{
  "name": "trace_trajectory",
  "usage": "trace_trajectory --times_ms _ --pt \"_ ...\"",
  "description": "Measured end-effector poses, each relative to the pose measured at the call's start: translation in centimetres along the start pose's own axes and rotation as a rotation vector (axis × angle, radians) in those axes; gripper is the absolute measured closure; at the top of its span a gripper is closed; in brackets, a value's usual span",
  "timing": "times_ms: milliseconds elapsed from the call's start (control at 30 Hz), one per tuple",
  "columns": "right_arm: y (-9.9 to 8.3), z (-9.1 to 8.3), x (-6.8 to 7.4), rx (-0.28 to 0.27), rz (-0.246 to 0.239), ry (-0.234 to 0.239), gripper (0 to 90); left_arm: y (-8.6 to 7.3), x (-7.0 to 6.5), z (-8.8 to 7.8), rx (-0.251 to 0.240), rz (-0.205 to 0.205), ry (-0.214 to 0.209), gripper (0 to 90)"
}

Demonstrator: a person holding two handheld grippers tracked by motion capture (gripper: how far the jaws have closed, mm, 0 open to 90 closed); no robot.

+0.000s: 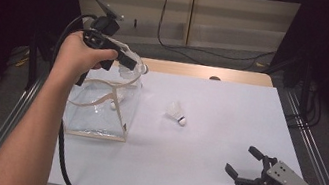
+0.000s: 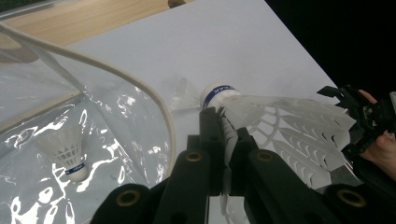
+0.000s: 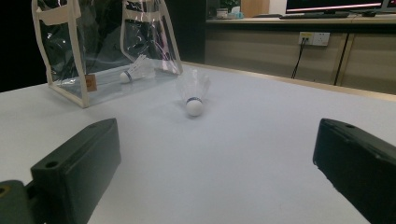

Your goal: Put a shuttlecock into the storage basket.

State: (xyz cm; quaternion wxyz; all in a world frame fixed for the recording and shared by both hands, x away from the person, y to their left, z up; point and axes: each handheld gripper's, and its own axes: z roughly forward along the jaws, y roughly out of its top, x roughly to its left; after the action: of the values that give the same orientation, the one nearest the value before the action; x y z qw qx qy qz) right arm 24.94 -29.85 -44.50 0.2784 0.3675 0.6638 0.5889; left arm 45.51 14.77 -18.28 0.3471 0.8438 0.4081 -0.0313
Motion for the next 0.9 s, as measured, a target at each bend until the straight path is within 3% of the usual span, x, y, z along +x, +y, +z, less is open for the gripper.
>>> trace_trajectory --times_ms 900 --pt "0.0 0.0 0.0 0.001 0.001 0.000 0.5 -0.2 1.3 -1.2 -0.024 -0.035 0.062 89.3"
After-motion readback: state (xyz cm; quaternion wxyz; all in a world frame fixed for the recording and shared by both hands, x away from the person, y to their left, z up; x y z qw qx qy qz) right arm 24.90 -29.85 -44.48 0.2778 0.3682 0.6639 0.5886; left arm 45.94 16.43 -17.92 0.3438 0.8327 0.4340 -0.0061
